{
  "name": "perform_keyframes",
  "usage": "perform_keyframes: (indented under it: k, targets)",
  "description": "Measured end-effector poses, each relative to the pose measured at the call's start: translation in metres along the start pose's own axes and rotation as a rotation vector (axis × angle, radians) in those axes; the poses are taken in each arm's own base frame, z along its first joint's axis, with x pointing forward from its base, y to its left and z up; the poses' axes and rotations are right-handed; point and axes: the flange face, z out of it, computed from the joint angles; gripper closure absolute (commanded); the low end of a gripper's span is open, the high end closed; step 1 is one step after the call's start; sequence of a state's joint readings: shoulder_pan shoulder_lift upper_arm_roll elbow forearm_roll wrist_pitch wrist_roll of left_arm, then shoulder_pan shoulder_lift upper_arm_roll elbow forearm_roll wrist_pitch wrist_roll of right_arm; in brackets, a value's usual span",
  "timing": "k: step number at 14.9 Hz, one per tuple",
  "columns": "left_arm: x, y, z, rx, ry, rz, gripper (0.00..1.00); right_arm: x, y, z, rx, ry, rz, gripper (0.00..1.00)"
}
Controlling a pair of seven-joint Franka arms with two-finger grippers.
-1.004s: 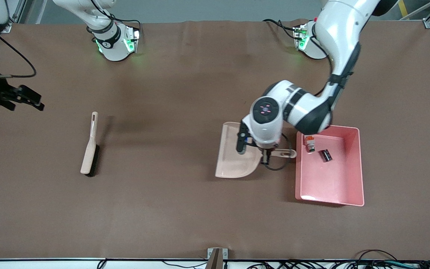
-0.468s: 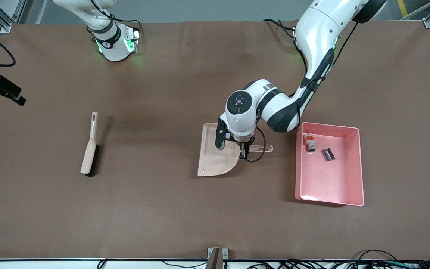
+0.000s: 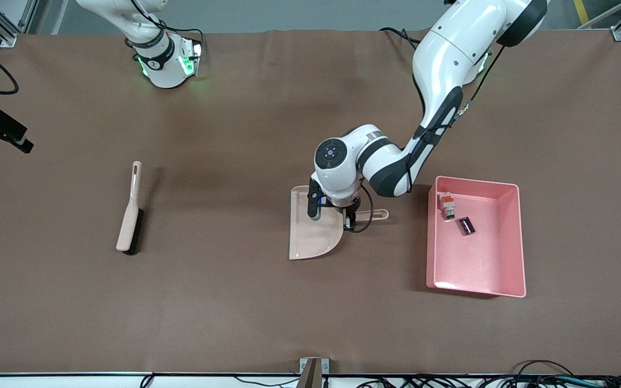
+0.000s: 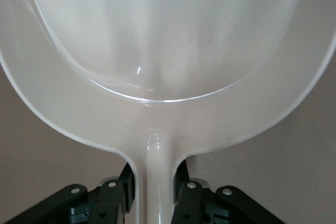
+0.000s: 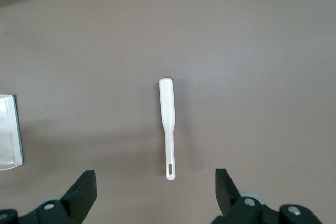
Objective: Clean e-waste and dump in bin
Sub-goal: 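Lower the empty dustpan onto the table beside the bin with the left gripper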
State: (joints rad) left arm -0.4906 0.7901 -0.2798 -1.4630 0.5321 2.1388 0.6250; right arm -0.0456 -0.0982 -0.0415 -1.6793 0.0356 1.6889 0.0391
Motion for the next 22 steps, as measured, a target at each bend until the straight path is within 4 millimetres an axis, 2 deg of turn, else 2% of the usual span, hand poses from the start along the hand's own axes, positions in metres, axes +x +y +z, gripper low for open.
perform_keyframes:
  k: [3, 8, 11, 15, 17, 22]
  targets:
    - [-0.002, 0.001, 0.004, 0.018, -0.005, 0.016, 0.99, -0.003, 0.000, 0.003, -0.001, -0.031, 0.001, 0.00]
    - [-0.018, 0.004, 0.023, 0.049, -0.015, 0.049, 1.00, -0.003, 0.000, 0.003, -0.003, -0.033, 0.001, 0.00]
    - [-0.038, 0.006, 0.022, 0.043, -0.042, 0.065, 1.00, -0.003, 0.000, 0.003, -0.004, -0.032, 0.001, 0.00]
    - [-0.070, -0.001, 0.011, 0.028, -0.085, 0.079, 0.99, -0.003, 0.000, 0.003, -0.004, -0.032, 0.001, 0.00]
    - [-0.074, 0.001, 0.008, 0.015, -0.109, 0.077, 0.91, -0.003, 0.000, 0.003, -0.005, -0.032, 0.002, 0.00]
    - [-0.072, 0.007, 0.010, 0.005, -0.120, 0.059, 0.90, -0.003, 0.000, 0.003, -0.005, -0.032, 0.002, 0.00]
